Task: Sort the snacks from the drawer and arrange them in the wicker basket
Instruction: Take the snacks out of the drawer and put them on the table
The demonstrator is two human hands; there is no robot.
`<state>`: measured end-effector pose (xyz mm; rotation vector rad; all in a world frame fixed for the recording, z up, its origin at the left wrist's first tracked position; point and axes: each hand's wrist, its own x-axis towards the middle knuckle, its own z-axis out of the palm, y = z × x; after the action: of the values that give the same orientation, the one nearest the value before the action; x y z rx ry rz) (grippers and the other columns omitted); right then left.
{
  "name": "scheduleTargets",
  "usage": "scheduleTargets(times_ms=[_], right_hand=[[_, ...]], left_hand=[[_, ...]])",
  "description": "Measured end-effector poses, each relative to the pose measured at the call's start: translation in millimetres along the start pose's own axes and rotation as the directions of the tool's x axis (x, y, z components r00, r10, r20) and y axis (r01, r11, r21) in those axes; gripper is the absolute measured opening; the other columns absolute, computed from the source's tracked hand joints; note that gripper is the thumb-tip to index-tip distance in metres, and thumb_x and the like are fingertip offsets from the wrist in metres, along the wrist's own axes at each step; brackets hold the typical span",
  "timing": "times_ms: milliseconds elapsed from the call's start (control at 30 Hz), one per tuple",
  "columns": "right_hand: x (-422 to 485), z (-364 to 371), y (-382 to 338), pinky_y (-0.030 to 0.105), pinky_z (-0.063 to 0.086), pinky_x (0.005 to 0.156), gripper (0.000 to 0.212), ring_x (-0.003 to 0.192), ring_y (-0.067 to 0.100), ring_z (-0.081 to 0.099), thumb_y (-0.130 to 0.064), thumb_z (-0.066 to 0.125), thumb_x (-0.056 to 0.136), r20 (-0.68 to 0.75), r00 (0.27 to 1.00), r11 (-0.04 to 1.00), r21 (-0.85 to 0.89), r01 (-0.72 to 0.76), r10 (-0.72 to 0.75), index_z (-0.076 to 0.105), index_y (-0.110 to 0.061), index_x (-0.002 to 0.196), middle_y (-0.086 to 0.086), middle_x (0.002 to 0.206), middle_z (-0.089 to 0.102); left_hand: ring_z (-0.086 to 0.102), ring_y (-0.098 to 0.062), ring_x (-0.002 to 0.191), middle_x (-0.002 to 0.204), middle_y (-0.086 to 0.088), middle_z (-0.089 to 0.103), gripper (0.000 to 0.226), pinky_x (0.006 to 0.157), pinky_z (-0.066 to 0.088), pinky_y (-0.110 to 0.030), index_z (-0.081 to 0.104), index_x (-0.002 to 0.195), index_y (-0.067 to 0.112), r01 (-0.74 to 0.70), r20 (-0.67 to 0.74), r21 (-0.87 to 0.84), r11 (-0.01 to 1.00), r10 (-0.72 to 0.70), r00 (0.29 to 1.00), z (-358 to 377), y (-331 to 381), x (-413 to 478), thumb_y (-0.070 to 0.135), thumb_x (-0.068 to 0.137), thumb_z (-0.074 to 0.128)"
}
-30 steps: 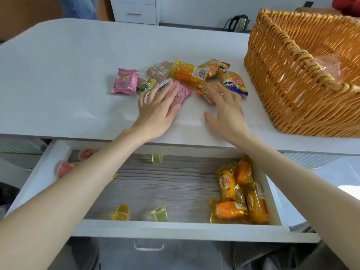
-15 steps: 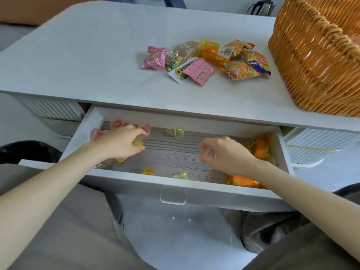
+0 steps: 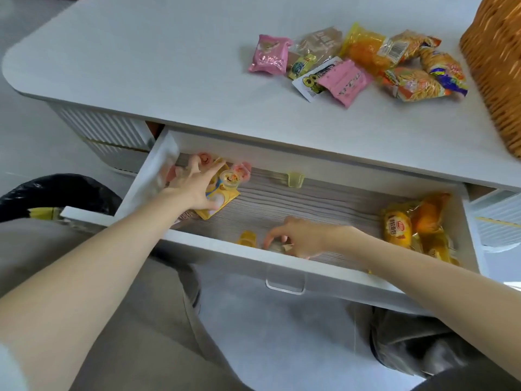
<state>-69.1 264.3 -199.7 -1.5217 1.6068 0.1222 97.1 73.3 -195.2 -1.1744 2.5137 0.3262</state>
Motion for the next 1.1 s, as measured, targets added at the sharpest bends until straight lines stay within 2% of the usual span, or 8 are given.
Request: scheduleTargets(times_ms=[100,233,333,433,600,733,900,1100], right_hand=[[-2,-2,4,0.027,0.047,0.081,0.026,0.093,0.020,0.056,-0.007,0.054,0.084,-0.113,0.993,0.993,-0.111,-0.033,0.021,0.068,-0.017,0.103,0.002,0.099,0.060],[-3,-18,-2,0.033,0.046,0.082,0.017,0.092,0.026,0.057,-0.013,0.044,0.090,-0.349,0.937,0.998,0.058,0.003,0.017,0.055,-0.019,0.101,0.006,0.101,0.062],[12,-13,-19,0.030,0.037,0.087,0.035,0.094,0.021,0.047,-0.012,0.043,0.092,-0.231,0.965,0.992,0.008,0.130,-0.124,0.053,-0.025,0.124,0.007,0.105,0.053],[31,-1,-27,0.035,0.039,0.096,0.040,0.107,0.023,0.047,-0.028,0.043,0.092,-0.050,0.988,0.989,0.018,0.149,-0.148,0.047,-0.041,0.129,0.008,0.116,0.053],[25,0,-30,0.023,0.045,0.073,0.028,0.094,0.013,0.052,-0.025,0.041,0.098,0.061,0.990,0.972,0.208,0.109,-0.124,0.053,-0.027,0.124,-0.001,0.116,0.058],[21,3,-21,0.026,0.046,0.073,0.020,0.080,0.008,0.051,-0.037,0.047,0.098,0.040,0.997,0.957,0.286,0.048,-0.062,0.057,-0.026,0.111,-0.010,0.094,0.057],[11,-3,-14,0.029,0.046,0.083,0.015,0.089,0.012,0.056,-0.042,0.050,0.094,-0.056,0.998,0.946,0.325,-0.015,0.035,0.056,-0.032,0.104,-0.013,0.091,0.063],[-30,-23,3,0.023,0.046,0.070,0.013,0.079,0.012,0.058,-0.038,0.047,0.096,-0.211,0.972,0.895,0.447,0.002,0.103,0.054,-0.032,0.104,-0.006,0.088,0.065]], left_hand=[[0.028,-0.046,0.133,0.150,-0.022,0.005,0.112,0.103,0.037,-0.049,0.003,0.150,0.044,0.002,0.014,0.017,1.000,-0.002,1.000,1,-3,3,0.043,0.069,0.080],[0.028,-0.038,0.136,0.150,-0.017,0.009,0.103,0.103,0.041,-0.042,0.022,0.148,0.040,-0.075,0.036,-0.131,0.989,0.080,0.996,1,-3,-1,0.019,0.068,0.083],[0.034,-0.029,0.129,0.138,-0.010,0.022,0.086,0.096,0.042,-0.033,0.040,0.142,0.030,-0.119,-0.003,-0.261,0.958,0.122,0.992,-1,-2,-8,0.014,0.069,0.083],[0.031,-0.028,0.128,0.137,-0.009,0.021,0.078,0.103,0.039,-0.037,0.040,0.140,0.032,-0.100,0.014,-0.237,0.966,0.107,0.994,2,1,-13,0.018,0.074,0.079],[0.032,-0.029,0.126,0.137,-0.009,0.026,0.060,0.101,0.038,-0.040,0.047,0.128,0.029,-0.119,-0.025,-0.259,0.958,0.117,0.993,3,2,-12,0.016,0.078,0.076],[0.049,-0.027,0.121,0.135,-0.005,0.053,0.053,0.096,0.042,-0.035,0.053,0.125,0.025,-0.184,-0.068,-0.261,0.948,0.172,0.983,0,2,-12,0.016,0.078,0.076],[0.049,-0.026,0.123,0.134,-0.003,0.055,0.051,0.096,0.040,-0.034,0.057,0.128,0.027,-0.213,-0.117,-0.262,0.941,0.189,0.975,-5,6,-15,0.021,0.080,0.076],[0.053,-0.027,0.116,0.126,-0.008,0.058,0.050,0.096,0.044,-0.041,0.059,0.128,0.026,-0.287,-0.137,-0.162,0.944,0.266,0.954,-11,18,-27,0.025,0.081,0.075]])
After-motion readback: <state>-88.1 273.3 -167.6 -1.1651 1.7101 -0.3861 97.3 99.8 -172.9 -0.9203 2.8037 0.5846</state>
